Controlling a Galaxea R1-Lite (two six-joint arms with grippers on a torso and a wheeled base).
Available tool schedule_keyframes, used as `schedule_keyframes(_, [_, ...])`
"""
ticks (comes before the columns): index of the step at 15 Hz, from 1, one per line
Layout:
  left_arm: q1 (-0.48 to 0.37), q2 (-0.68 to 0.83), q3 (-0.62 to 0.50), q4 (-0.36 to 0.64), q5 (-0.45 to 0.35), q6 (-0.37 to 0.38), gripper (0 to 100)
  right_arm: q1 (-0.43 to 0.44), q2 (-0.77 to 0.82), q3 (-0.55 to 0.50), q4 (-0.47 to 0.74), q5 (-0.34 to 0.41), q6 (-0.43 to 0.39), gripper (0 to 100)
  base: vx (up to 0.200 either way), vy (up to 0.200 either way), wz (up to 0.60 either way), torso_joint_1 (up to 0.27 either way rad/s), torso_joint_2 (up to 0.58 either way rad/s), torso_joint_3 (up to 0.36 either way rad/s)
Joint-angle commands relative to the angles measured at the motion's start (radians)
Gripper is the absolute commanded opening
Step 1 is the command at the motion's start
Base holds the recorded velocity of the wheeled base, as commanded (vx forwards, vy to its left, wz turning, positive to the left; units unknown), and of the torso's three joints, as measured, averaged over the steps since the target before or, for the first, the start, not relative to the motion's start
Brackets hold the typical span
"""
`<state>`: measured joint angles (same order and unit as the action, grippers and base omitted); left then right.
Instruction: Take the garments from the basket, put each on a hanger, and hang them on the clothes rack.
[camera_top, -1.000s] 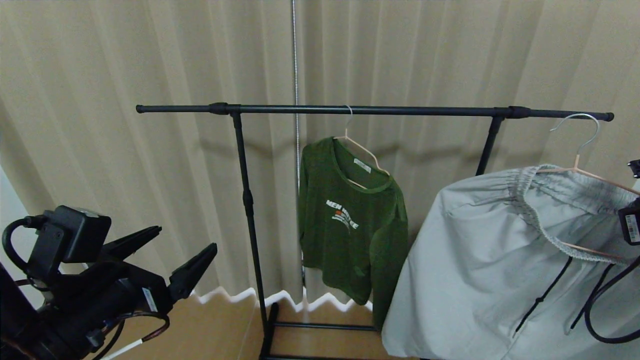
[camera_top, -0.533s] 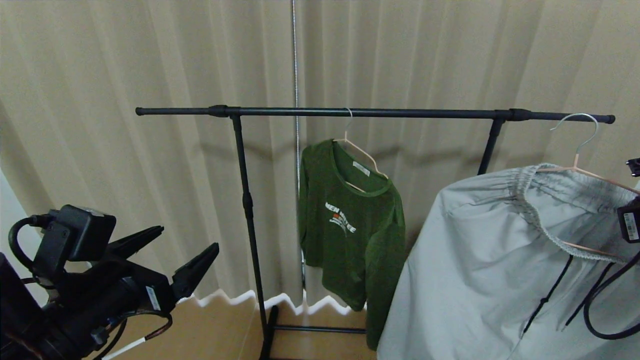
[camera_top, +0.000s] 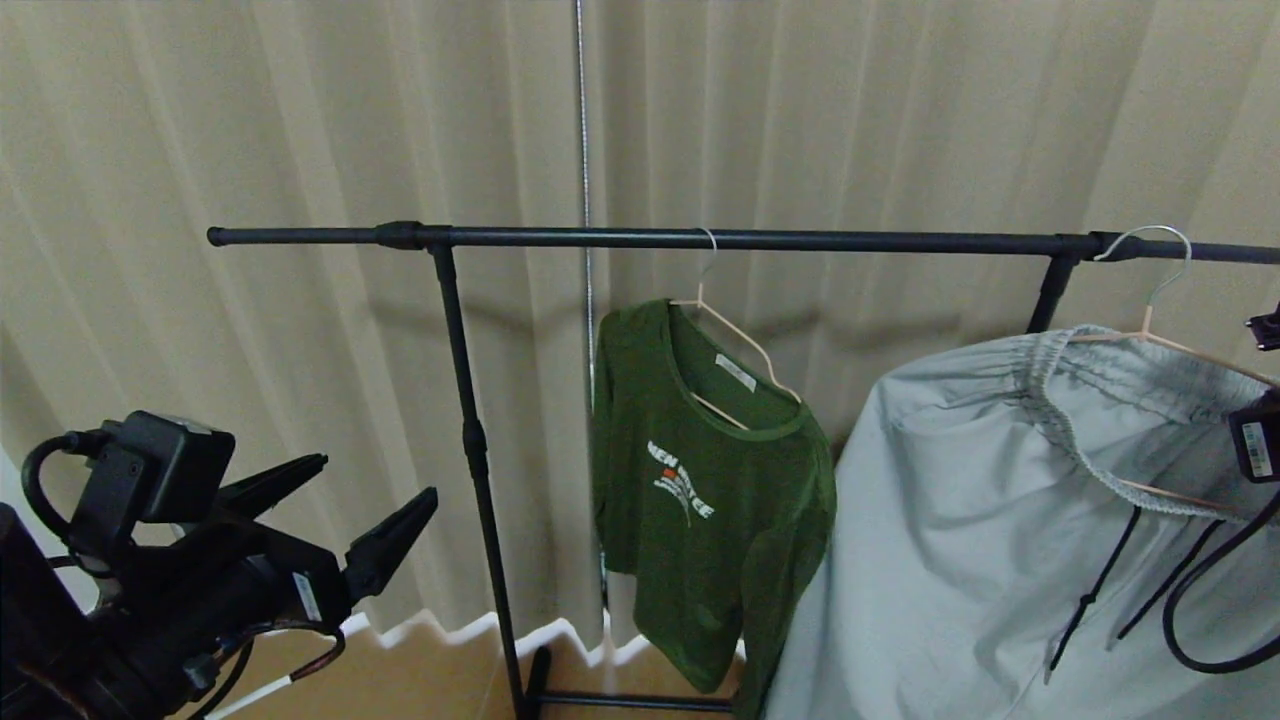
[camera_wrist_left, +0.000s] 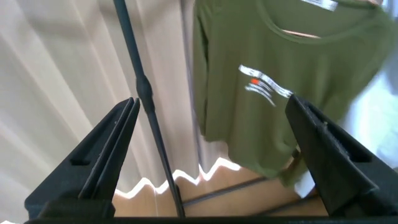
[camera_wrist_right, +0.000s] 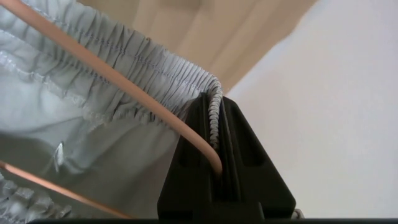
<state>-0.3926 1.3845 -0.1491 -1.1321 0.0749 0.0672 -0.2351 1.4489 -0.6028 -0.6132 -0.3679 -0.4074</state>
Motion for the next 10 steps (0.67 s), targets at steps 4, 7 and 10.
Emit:
schedule_keyframes(4, [0.0,0.004,0.003,-0.001,0.0,0.0,100,0.028,0.014,-0.009,0.001,0.0,-0.001,0,0.2,0.0,0.0,0.0,0.0,0.004])
schedule_keyframes(7, [-0.005,-0.004,0.011,-0.001,0.0,0.0,100,0.092,0.076,-0.091,0.0,-0.052,-0.001,0,0.0,0.0,0.0,0.0,0.0,0.0])
schedule_keyframes(10, [-0.005,-0.007,0.013,-0.003,0.0,0.0,100,0.115,0.182,-0.189,0.001,-0.08,-0.002,0,0.0,0.0,0.0,0.0,0.0,0.0])
